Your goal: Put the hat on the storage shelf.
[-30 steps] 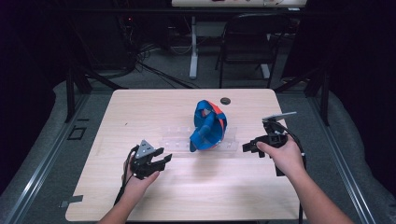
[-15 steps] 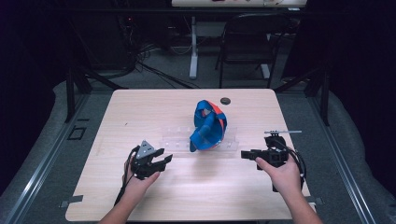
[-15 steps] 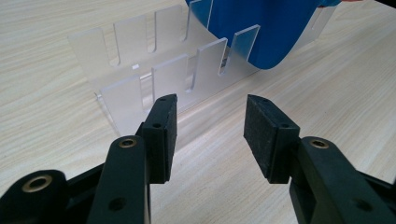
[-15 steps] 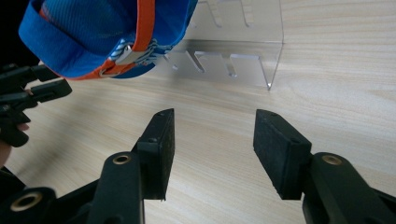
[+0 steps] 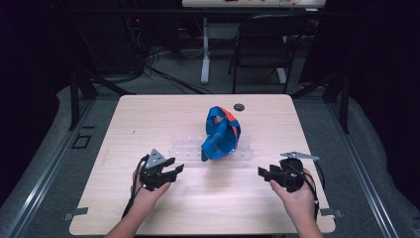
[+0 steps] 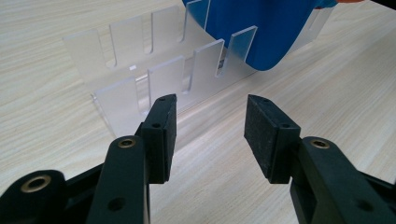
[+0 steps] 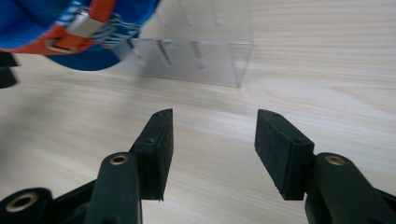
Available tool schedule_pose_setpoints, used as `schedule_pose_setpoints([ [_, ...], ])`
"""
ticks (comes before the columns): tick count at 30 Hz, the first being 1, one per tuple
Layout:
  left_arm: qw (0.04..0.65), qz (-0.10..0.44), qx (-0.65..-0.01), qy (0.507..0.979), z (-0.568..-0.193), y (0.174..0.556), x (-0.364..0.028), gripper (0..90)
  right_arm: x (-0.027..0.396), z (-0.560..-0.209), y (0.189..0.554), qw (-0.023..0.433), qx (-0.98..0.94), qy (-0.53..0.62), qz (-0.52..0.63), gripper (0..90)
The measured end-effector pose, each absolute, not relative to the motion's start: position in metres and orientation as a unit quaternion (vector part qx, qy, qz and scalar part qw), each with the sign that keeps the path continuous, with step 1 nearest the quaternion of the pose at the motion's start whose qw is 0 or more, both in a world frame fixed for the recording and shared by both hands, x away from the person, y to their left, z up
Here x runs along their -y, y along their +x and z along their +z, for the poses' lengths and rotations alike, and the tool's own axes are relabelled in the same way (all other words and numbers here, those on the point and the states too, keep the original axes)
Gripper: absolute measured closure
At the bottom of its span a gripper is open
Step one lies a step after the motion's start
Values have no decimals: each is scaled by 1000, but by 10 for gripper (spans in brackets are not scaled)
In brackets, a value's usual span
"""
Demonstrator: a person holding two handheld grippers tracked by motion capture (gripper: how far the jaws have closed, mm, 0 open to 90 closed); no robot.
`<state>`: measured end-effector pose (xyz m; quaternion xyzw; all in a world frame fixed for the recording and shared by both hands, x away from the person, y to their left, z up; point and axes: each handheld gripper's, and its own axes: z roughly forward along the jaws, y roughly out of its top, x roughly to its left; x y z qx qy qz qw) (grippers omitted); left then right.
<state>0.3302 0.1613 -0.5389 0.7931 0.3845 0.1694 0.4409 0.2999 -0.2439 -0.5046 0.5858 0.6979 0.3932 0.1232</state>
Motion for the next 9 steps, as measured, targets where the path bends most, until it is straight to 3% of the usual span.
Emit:
schedule_pose_setpoints([
  [9, 443, 161, -368, 801, -538, 327, -153, 545, 249, -535, 283, 190, -667, 588, 415, 459],
])
